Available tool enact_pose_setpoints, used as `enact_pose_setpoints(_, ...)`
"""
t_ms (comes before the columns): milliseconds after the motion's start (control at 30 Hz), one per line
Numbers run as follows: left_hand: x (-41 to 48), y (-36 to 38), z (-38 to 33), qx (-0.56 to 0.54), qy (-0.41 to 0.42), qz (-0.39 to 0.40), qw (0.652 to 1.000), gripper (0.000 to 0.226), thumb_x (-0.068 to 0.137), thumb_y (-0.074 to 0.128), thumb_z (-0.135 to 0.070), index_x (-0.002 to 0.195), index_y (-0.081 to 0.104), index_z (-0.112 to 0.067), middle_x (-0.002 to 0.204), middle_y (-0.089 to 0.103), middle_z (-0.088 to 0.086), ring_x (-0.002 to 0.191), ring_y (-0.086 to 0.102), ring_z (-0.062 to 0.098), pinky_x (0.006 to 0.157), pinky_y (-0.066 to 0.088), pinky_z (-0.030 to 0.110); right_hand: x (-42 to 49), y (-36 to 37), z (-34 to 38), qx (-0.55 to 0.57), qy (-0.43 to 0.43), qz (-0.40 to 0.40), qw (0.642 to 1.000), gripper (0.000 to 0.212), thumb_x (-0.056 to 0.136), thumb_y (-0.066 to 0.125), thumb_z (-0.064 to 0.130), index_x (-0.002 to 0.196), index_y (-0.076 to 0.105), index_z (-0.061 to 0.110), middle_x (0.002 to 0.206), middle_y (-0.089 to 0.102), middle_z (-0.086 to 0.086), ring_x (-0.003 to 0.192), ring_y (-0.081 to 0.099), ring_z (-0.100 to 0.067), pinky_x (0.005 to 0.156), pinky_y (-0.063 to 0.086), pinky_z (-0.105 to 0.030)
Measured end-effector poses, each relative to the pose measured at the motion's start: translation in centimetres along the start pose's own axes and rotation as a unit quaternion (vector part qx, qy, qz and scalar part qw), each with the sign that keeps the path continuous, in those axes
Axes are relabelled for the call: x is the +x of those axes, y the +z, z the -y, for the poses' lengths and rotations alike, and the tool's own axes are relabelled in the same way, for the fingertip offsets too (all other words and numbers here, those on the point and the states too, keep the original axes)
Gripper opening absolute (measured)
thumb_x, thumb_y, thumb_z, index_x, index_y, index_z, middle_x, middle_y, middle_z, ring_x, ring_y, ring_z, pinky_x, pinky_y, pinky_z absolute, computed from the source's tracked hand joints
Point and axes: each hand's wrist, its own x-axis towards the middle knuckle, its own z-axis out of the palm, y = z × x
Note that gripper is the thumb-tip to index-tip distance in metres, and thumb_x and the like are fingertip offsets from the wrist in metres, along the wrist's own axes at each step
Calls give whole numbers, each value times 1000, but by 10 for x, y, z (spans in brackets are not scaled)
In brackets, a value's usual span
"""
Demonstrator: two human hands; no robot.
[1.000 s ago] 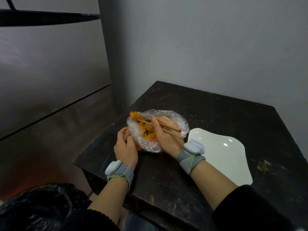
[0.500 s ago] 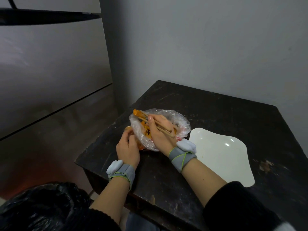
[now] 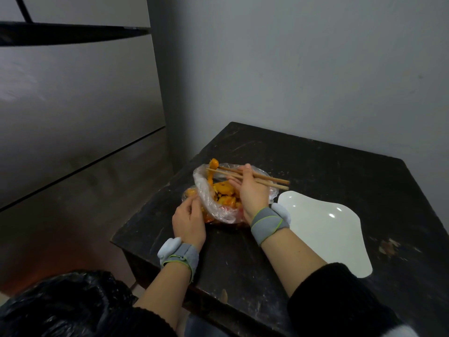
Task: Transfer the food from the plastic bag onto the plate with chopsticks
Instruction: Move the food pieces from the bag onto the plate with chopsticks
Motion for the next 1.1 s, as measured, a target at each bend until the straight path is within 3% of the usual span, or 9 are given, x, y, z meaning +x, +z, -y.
enact_pose_setpoints(100,-1,1,0,-2,8,-5,1000,23,88,42,-32,78,63,-34,77,60,-16,78,55,9,67,41,22,2,-15,11,128,23,9,992,29,101,48,26,91,63,2,86,69,-17,77,71,-21,76,59,-26)
enact_pose_setpoints(267,-1,2,1,4,11,-10,1000,20,94,46,-27,85,64,-26,87,62,-3,85,55,15,66,38,22,4,-34,21,176,49,34,983,32,101,48,26,95,63,-2,90,70,-21,83,73,-28,77,60,-32)
enact_pose_setpoints(367,-3,2,1,-5,13,-19,1000,25,88,45,-37,83,66,-23,80,61,-5,81,55,16,67,36,28,4,-40,26,211,42,58,975,33,102,45,25,92,62,-2,90,69,-21,83,72,-29,77,60,-32)
enact_pose_setpoints(533,-2,3,2,25,18,-17,999,26,93,46,-32,75,61,-21,71,55,-10,76,52,16,65,34,28,3,-54,37,190,39,77,978,34,102,45,25,93,62,-3,93,68,-24,71,74,-26,68,62,-29)
enact_pose_setpoints(667,-3,4,1,44,26,-6,999,22,93,48,-32,87,65,-19,86,59,-4,86,54,18,74,37,31,0,-73,49,179,38,70,981,34,102,46,25,92,62,-3,76,73,-17,73,74,-28,72,61,-33)
enact_pose_setpoints(867,-6,6,-3,81,20,15,996,28,92,49,-35,100,64,-13,100,59,3,90,52,17,75,35,31,-5,-112,76,163,13,35,986,35,102,46,27,93,63,-3,74,74,-17,72,74,-28,74,61,-34)
enact_pose_setpoints(1033,-11,10,-6,102,-15,11,995,35,89,53,-34,112,59,-9,116,57,11,106,52,28,82,36,32,-8,-155,100,130,-21,2,991,35,101,47,27,97,64,-4,84,73,-19,79,74,-32,74,62,-34)
enact_pose_setpoints(1100,-15,14,-10,104,-26,7,994,32,88,54,-32,109,57,-8,114,56,13,98,51,27,79,34,32,-11,-170,108,108,-29,-12,994,35,101,46,27,95,64,-3,86,72,-19,78,74,-30,72,62,-33)
